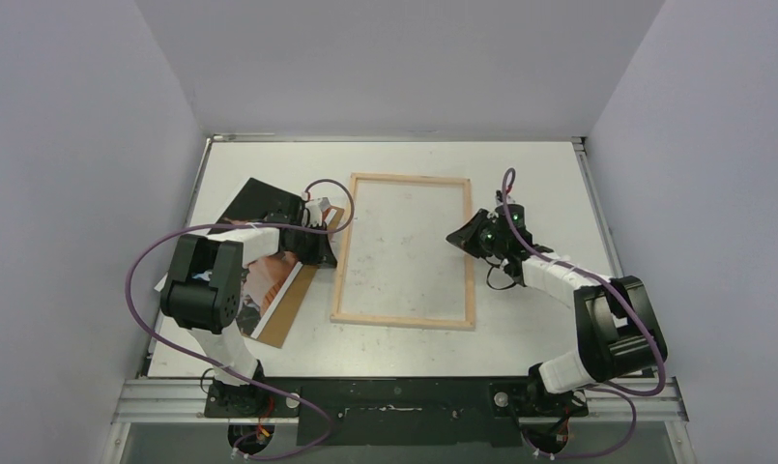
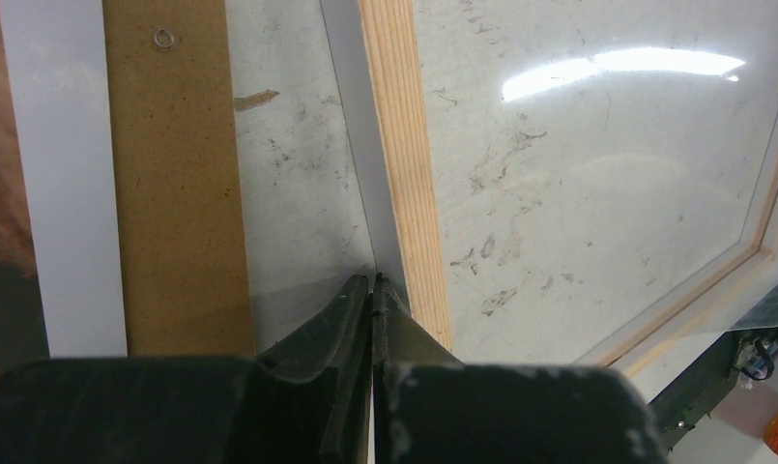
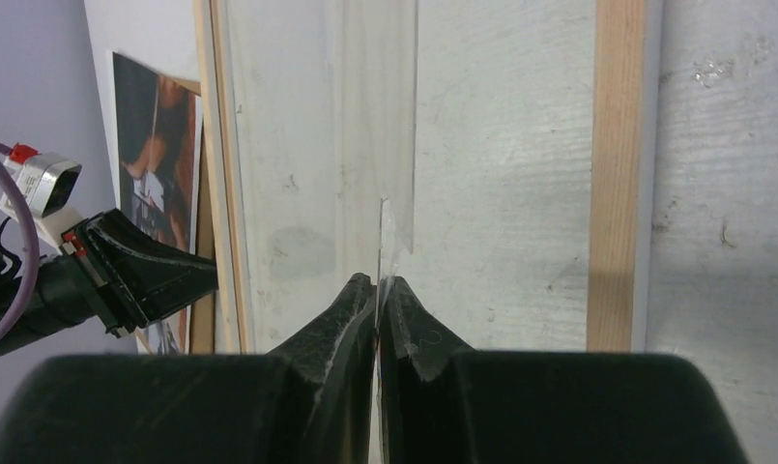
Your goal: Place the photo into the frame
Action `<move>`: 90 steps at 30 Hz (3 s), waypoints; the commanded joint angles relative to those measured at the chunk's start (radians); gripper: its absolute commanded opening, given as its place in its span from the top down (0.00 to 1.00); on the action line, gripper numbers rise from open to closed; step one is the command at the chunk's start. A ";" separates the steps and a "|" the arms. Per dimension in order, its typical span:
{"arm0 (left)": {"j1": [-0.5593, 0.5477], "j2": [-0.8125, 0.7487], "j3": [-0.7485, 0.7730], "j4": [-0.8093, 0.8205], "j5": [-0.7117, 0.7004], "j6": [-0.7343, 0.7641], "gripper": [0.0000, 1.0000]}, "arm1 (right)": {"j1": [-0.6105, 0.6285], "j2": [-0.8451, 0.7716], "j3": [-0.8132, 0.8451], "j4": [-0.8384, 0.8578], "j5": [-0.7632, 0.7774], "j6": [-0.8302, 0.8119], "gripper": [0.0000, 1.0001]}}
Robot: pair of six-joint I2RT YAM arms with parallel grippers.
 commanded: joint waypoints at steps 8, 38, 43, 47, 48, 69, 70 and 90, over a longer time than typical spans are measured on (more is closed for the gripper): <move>-0.049 0.017 0.006 0.010 0.030 0.011 1.00 | 0.066 -0.057 -0.031 0.128 -0.023 0.190 0.95; -0.034 0.018 0.001 0.017 0.036 -0.003 1.00 | 0.176 -0.130 0.065 0.063 0.027 0.139 0.95; -0.035 0.018 0.002 0.015 0.034 -0.002 1.00 | 0.164 -0.112 0.054 0.052 0.024 0.115 0.95; -0.035 0.018 0.005 0.011 0.033 0.001 1.00 | 0.138 -0.097 0.059 0.023 0.010 0.075 0.95; -0.035 0.018 0.005 0.010 0.033 0.001 1.00 | 0.131 -0.096 0.063 0.009 0.008 0.063 0.95; -0.036 0.024 0.011 0.012 0.035 0.001 1.00 | 0.128 -0.020 0.072 -0.044 0.011 -0.031 0.80; -0.035 0.024 0.010 0.012 0.034 0.002 1.00 | 0.132 -0.015 0.088 -0.071 0.022 -0.043 0.70; -0.033 0.024 0.008 0.013 0.046 -0.003 1.00 | 0.286 0.131 0.411 -0.576 0.373 -0.211 0.01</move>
